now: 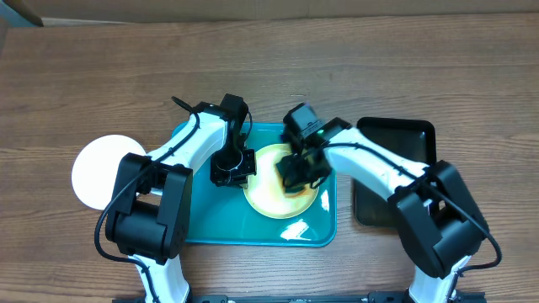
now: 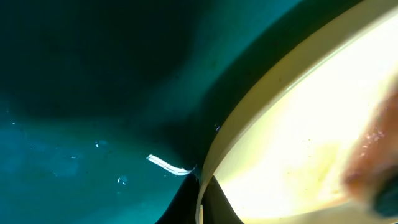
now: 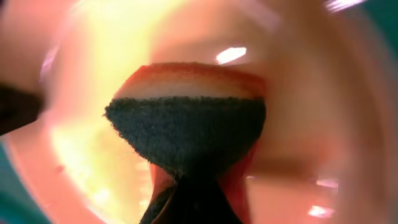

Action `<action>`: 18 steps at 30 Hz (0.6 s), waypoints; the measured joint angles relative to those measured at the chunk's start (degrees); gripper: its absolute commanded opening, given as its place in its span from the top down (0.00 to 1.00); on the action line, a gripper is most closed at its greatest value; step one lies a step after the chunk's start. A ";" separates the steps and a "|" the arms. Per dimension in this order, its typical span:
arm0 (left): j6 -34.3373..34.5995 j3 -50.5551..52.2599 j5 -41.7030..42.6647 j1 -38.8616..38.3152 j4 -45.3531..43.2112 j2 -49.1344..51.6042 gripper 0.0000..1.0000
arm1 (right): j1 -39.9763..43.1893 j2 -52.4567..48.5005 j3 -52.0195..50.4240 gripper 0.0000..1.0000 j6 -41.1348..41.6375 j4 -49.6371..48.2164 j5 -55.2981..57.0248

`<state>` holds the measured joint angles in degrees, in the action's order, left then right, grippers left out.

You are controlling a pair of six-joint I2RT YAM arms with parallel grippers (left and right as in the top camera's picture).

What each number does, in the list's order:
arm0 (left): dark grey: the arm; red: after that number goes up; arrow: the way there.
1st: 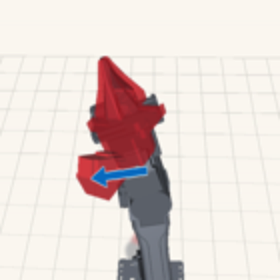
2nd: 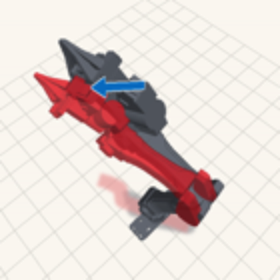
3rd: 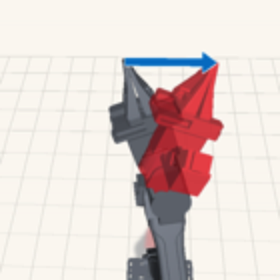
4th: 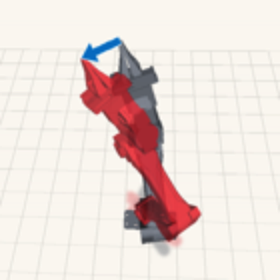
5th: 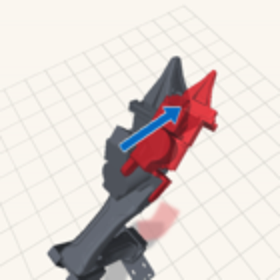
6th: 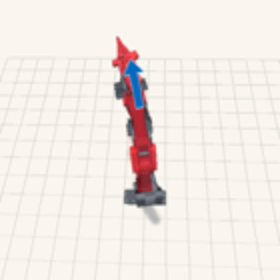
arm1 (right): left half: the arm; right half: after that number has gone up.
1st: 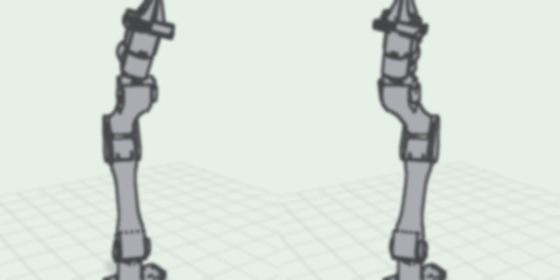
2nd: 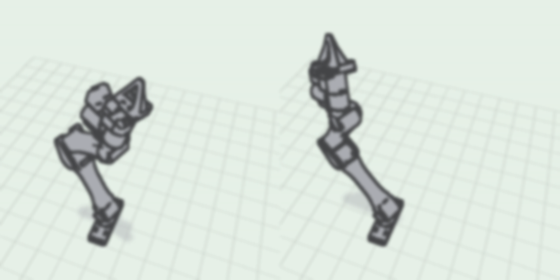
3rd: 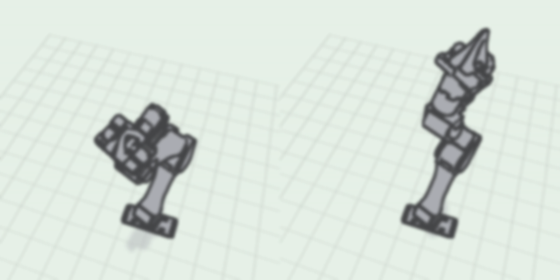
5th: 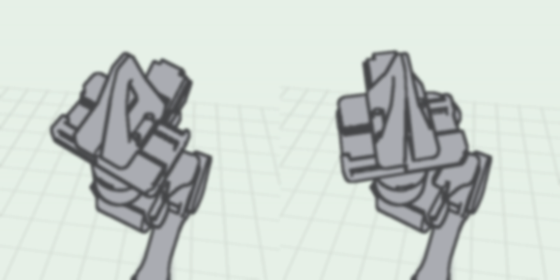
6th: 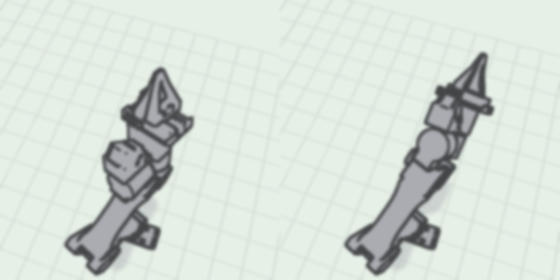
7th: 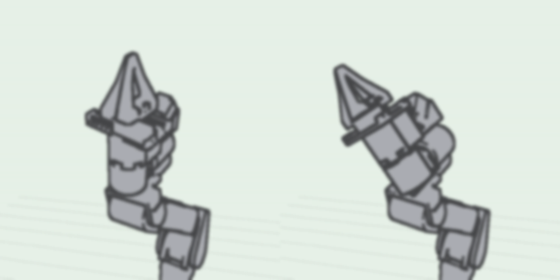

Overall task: Clean dirty plates on tray and stack at the side
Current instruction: 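Scrub the yellowish plate's sauce with the sponge while left gripper holds it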

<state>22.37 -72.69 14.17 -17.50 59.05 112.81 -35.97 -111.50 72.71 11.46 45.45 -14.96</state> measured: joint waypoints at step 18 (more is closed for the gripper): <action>0.02 0.07 0.59 -0.07 -0.13 0.00 0.96 | -6.21 -0.63 0.13 0.96 5.97 -0.81 -0.76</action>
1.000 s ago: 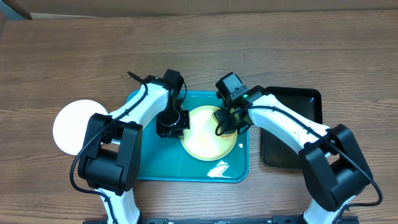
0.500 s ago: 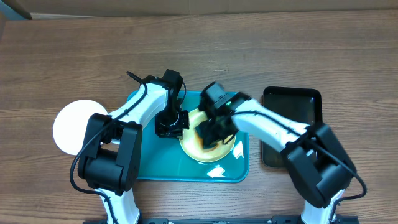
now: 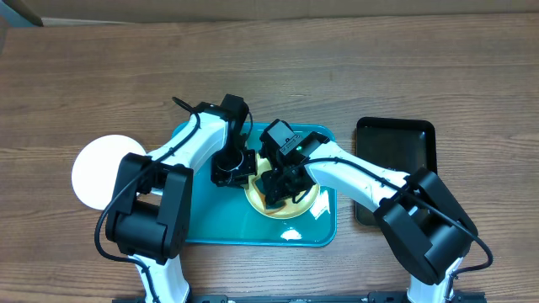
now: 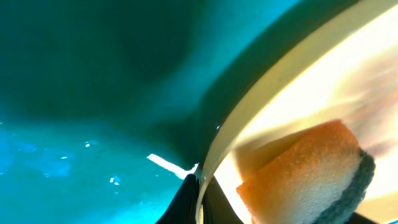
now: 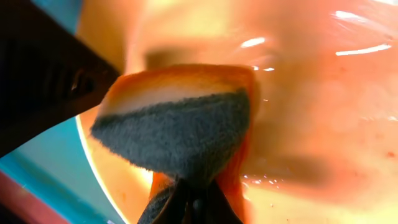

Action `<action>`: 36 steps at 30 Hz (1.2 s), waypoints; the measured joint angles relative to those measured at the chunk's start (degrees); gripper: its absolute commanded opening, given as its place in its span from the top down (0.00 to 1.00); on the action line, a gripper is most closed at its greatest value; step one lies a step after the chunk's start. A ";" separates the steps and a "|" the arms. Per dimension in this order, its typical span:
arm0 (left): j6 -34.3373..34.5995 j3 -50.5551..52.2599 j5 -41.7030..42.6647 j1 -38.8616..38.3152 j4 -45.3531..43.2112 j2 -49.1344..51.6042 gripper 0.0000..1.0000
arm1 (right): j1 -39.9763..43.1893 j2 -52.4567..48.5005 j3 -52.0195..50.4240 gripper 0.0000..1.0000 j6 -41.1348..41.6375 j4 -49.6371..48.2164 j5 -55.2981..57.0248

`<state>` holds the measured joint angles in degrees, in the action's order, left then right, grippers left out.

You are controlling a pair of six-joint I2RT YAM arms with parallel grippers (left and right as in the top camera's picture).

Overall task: Clean dirty plates on tray and stack at the side
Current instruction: 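Scrub the yellowish plate's sauce with the sponge while left gripper holds it, then return the sponge to the black tray and rinse it with the right gripper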

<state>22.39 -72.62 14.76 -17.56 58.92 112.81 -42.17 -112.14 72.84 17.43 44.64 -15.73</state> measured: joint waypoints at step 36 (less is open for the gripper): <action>0.00 0.00 0.39 -0.04 0.33 0.00 0.96 | 22.80 22.51 5.79 0.96 0.72 16.46 11.28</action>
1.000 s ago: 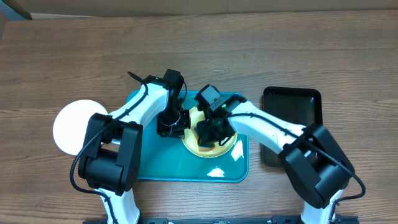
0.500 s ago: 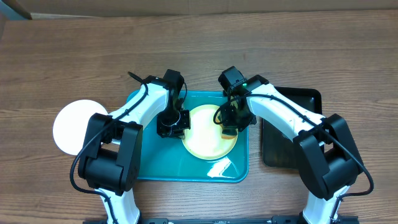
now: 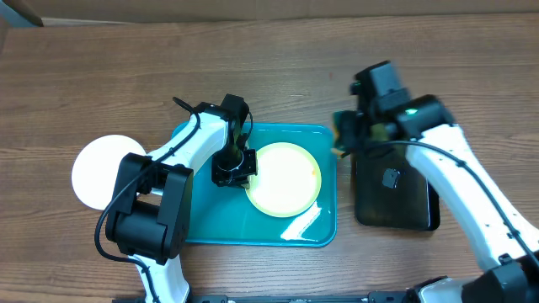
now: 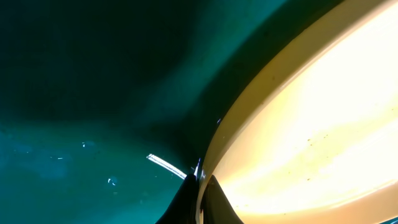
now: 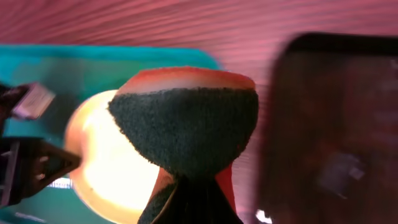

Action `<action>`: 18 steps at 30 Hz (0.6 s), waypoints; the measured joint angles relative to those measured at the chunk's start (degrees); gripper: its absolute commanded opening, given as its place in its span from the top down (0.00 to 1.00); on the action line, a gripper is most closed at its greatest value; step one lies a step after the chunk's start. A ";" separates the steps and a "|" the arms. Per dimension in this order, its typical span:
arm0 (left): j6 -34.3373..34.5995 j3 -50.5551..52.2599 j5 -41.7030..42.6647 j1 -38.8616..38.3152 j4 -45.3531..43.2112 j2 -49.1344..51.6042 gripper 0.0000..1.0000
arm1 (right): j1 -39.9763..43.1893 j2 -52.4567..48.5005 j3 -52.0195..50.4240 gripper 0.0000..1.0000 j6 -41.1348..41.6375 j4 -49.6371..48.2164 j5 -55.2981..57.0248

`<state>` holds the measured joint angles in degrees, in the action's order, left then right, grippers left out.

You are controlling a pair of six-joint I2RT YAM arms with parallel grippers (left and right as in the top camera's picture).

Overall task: Clean dirty plates on tray and stack at the side
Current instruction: 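Return the sponge to the black tray and rinse it with the right gripper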

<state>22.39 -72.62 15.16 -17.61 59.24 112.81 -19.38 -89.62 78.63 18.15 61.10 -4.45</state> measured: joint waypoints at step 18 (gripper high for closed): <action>0.00 0.00 0.00 0.00 -0.04 0.00 0.96 | 13.11 -0.70 -17.92 0.96 0.04 -7.67 1.20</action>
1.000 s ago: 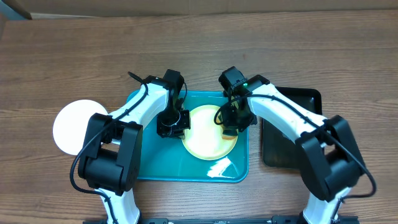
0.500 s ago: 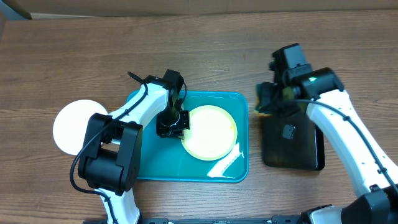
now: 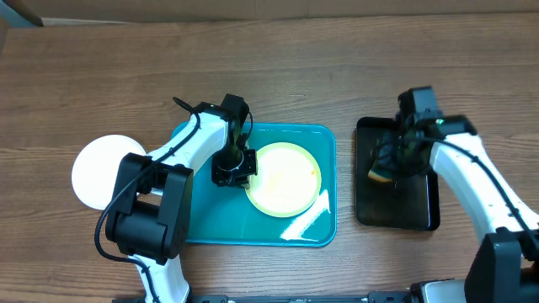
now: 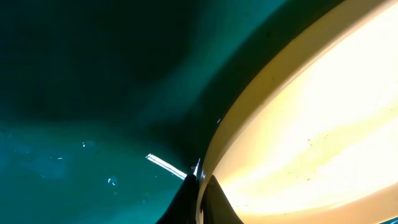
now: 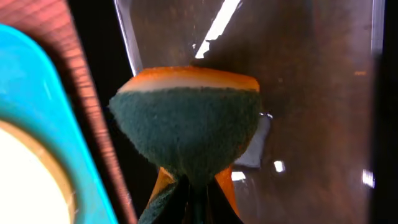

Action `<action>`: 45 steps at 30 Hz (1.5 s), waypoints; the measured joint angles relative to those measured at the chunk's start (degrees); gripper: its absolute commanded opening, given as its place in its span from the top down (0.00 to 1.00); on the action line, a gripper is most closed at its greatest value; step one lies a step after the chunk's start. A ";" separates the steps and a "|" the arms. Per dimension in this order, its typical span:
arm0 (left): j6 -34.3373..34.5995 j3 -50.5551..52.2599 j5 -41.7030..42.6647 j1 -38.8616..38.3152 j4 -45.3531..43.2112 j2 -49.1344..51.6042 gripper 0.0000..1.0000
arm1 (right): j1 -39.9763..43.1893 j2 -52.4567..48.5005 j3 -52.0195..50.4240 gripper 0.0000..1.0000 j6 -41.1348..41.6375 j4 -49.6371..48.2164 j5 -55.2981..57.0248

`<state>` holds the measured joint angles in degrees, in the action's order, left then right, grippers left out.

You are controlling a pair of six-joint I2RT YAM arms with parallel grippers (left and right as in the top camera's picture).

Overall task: Clean dirty plates on tray and stack at the side
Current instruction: 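Return the sponge to the black tray and rinse it with the right gripper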

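Observation:
A pale yellow plate [image 3: 285,178] lies on the teal tray [image 3: 202,223]. My left gripper [image 3: 237,167] is shut on the plate's left rim [image 4: 249,112], one finger on each side of the edge. My right gripper [image 3: 389,164] is shut on an orange sponge [image 5: 186,118] with a dark green scouring face, held over the left part of the black tray [image 3: 413,206]. A white plate [image 3: 97,168] rests on the table left of the teal tray.
The wooden table [image 3: 337,76] stretches behind both trays. The teal tray's right edge [image 5: 37,93] shows at the left of the right wrist view, next to the black tray [image 5: 311,93].
My right gripper, with the sponge, has moved from above the table between the trays to over the black tray. The left gripper and yellow plate have not moved.
The sponge in my right gripper was on the yellow plate's right part, then on its left part near my left gripper, which held the rim throughout. The sponge then stood off the plate beyond the teal tray's right edge, and now over the black tray.

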<state>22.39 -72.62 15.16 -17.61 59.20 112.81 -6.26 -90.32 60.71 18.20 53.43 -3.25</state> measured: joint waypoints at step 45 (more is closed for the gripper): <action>0.00 0.00 -0.22 0.00 0.22 0.00 0.96 | 0.04 -0.24 -15.17 0.96 -6.78 -14.14 -11.41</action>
<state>22.39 -72.62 14.94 -17.61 59.42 112.81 -6.22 -90.56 45.54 11.42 39.29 -14.66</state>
